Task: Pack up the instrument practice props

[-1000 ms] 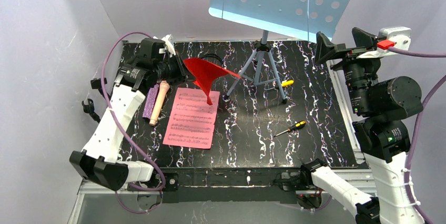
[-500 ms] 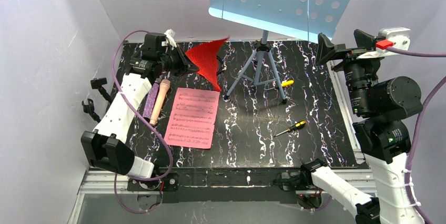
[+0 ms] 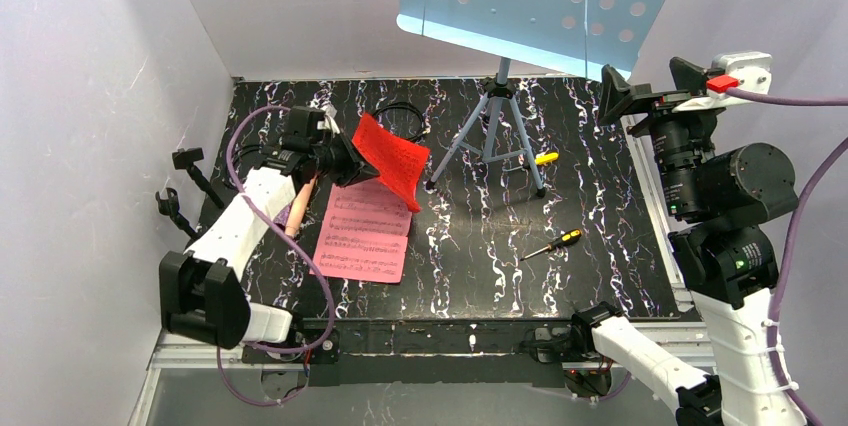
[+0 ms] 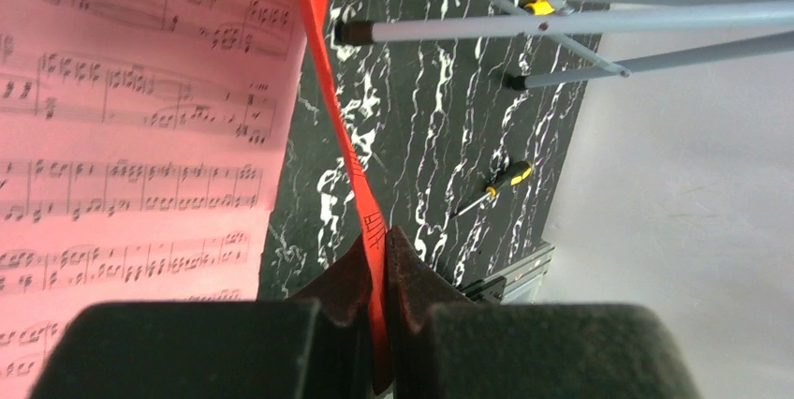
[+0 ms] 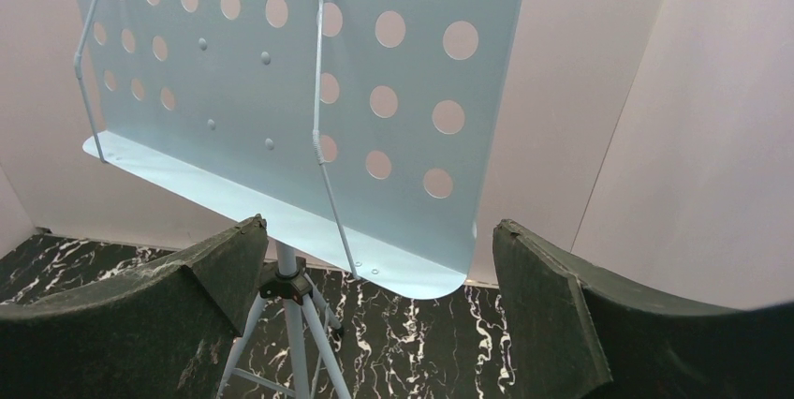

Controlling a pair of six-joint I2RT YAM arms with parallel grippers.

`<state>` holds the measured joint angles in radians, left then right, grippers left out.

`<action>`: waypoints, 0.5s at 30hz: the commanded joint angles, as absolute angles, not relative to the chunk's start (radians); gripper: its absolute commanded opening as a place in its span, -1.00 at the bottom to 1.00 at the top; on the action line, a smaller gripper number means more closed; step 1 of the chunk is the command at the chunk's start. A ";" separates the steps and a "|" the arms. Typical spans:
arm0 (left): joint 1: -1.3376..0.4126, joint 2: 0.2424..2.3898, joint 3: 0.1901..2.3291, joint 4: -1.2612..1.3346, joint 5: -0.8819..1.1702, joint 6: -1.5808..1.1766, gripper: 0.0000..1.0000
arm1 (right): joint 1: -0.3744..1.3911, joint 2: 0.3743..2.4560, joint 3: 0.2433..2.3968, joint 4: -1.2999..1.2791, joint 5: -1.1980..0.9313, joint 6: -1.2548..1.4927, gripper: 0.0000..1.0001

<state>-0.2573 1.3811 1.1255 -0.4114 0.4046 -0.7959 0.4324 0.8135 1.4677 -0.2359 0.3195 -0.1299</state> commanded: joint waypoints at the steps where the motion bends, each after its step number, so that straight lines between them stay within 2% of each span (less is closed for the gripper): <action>1: -0.255 1.262 1.049 -0.458 0.368 -0.772 -1.00 | 0.437 0.822 1.459 -0.210 0.328 -0.137 0.97; 15: -0.251 1.134 0.886 -0.556 0.385 -0.738 -1.00 | 0.440 0.823 1.460 -0.223 0.319 -0.124 0.97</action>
<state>-0.2569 1.1774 0.9043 -0.5056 0.3737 -0.7753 0.4343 0.8272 1.4620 -0.2375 0.3187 -0.1299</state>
